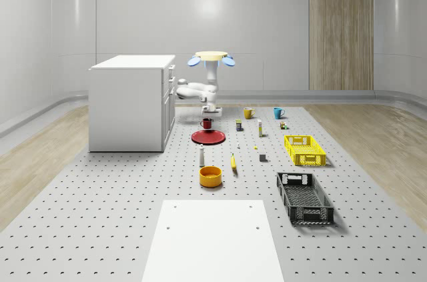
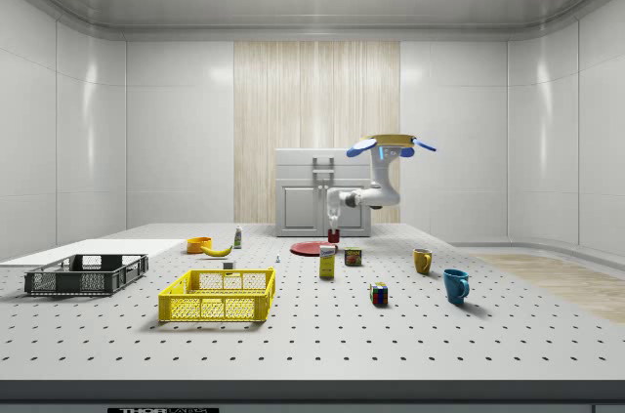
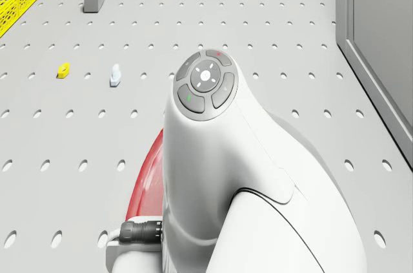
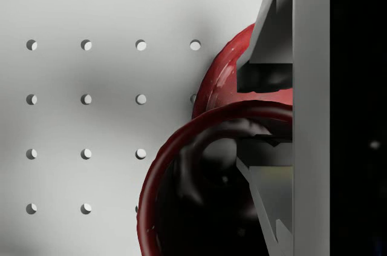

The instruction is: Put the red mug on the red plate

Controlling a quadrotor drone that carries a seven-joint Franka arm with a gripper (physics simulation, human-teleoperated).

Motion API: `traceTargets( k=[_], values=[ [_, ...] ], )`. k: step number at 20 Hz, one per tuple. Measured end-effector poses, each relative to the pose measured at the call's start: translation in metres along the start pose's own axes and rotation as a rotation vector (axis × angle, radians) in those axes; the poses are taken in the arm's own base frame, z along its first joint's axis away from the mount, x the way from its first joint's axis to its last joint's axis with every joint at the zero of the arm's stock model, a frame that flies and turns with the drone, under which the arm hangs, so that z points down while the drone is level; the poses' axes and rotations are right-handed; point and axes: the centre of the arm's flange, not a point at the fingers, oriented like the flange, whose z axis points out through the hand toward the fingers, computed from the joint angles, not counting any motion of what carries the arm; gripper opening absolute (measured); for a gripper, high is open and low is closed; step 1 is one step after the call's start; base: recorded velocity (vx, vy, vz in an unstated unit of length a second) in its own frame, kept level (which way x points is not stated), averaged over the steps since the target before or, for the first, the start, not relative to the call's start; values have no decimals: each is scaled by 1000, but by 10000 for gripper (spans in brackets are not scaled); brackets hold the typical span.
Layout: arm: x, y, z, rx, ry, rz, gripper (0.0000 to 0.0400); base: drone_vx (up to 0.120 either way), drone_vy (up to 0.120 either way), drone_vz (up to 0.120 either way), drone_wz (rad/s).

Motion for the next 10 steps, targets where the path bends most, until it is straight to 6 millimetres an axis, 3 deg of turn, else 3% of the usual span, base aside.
traceTargets(
  k=[5, 7, 10],
  values=[
    [0, 0, 0, 0, 0, 0, 100, 120, 0, 0, 0],
    [0, 0, 0, 0, 0, 0, 100, 120, 100, 0, 0],
    [0, 0, 0, 0, 0, 0, 100, 120, 0, 0, 0]
  ],
)
